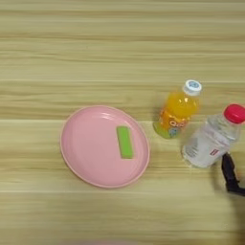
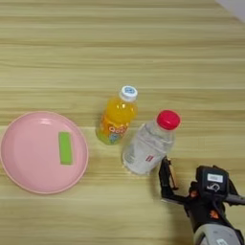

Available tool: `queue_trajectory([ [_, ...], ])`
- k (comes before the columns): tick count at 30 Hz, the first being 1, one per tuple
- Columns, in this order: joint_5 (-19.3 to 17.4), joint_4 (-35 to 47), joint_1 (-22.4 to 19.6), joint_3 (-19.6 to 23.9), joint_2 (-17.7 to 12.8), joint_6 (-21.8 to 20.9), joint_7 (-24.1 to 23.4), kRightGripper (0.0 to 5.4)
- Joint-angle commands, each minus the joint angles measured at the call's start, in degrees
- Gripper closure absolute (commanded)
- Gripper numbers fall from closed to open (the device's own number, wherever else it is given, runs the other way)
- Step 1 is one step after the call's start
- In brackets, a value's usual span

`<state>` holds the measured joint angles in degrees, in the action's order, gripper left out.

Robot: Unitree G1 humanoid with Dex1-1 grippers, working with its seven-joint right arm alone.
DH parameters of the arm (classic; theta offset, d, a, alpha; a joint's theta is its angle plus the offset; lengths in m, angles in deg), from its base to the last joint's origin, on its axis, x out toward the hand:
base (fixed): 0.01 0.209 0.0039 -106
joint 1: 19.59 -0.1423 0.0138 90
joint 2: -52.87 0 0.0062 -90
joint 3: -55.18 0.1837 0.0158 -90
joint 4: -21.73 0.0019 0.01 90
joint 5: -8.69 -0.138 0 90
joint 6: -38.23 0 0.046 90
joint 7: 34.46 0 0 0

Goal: Move the objects on the table

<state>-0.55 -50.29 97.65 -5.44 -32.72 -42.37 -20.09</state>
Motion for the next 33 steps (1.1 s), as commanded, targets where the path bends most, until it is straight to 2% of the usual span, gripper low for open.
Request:
queue_trajectory([
  [1,0.57,0.96,-0.88,-0.11,-2.45,-1.47,0.06,0.03],
  [33,-0.07,-8.71,-3.74,-1.26,-3.11,-0.86,0.21,0.03],
])
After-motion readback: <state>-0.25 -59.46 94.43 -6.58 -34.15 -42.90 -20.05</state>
